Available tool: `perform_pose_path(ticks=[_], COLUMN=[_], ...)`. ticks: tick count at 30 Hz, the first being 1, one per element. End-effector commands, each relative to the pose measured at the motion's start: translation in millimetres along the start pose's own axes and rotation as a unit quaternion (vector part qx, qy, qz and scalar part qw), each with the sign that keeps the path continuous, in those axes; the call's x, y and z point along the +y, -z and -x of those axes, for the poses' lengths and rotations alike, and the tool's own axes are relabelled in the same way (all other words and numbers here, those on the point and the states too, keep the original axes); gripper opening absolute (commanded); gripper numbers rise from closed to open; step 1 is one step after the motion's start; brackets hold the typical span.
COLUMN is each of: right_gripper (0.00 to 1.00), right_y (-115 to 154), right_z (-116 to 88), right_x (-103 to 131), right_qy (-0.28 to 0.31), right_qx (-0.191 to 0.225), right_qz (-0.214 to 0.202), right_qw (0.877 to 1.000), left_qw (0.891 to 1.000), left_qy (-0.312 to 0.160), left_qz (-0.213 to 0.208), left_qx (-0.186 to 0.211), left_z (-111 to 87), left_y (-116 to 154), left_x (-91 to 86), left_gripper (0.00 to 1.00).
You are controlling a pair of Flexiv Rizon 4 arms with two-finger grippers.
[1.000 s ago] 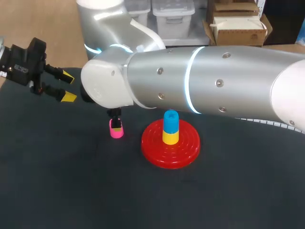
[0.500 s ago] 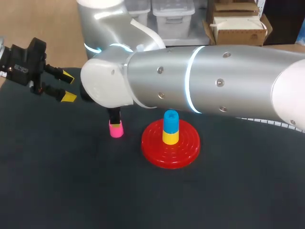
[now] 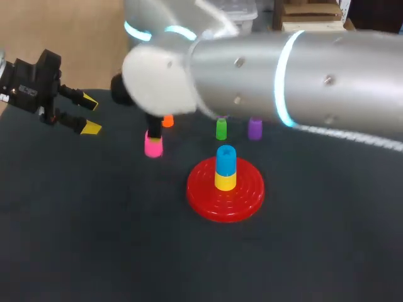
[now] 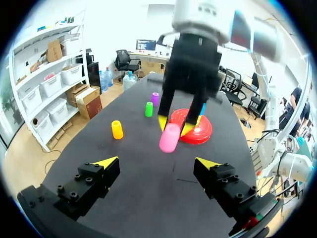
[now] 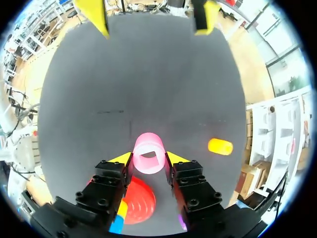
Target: Pick up and stack the cylinders on the red base in this order: pink,purple,orange,green
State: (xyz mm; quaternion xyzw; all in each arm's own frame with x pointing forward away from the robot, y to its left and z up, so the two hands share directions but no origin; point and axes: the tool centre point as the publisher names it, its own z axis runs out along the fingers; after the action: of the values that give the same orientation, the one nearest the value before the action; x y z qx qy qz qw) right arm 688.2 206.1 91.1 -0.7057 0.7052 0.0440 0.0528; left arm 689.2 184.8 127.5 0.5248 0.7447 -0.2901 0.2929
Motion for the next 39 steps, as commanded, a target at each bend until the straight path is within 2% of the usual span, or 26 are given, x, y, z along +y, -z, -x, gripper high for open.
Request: perform_pose_path(ticks=[1,4,8,13,18,27,39], right_gripper=[0.0,0.0,0.0,0.0,0.0,0.0,0.0], right_y=[55,77,90,95,87,88,77], right_z=[-45,-69,-98,-124,-140,-155,-150], right_x=[18,21,24,23,19,31,47], right_qy=[-0.002,-0.006,-0.019,-0.039,-0.052,-0.038,0.012], right_qx=[-0.062,-0.069,-0.067,-0.06,-0.038,-0.015,0.024], right_qz=[-0.024,-0.029,-0.045,-0.064,-0.07,-0.05,-0.003], right_qw=[0.998,0.997,0.997,0.995,0.996,0.998,1.0], left_qw=[1.0,1.0,1.0,1.0,1.0,1.0,1.0], left_qy=[-0.001,-0.001,-0.001,-0.001,-0.001,-0.001,-0.001], left_qz=[0.0,0.0,0.0,0.0,0.0,0.0,0.0], left_qx=[-0.001,-0.001,-0.001,-0.001,-0.001,-0.001,-0.001], left_z=[-1.0,-1.0,-1.0,-1.0,-1.0,-1.0,-1.0], left_y=[0,0,0,0,0,0,0], left_x=[0.0,0.0,0.0,0.0,0.0,0.0,0.0], left_gripper=[1.0,1.0,1.0,1.0,1.0,1.0,1.0])
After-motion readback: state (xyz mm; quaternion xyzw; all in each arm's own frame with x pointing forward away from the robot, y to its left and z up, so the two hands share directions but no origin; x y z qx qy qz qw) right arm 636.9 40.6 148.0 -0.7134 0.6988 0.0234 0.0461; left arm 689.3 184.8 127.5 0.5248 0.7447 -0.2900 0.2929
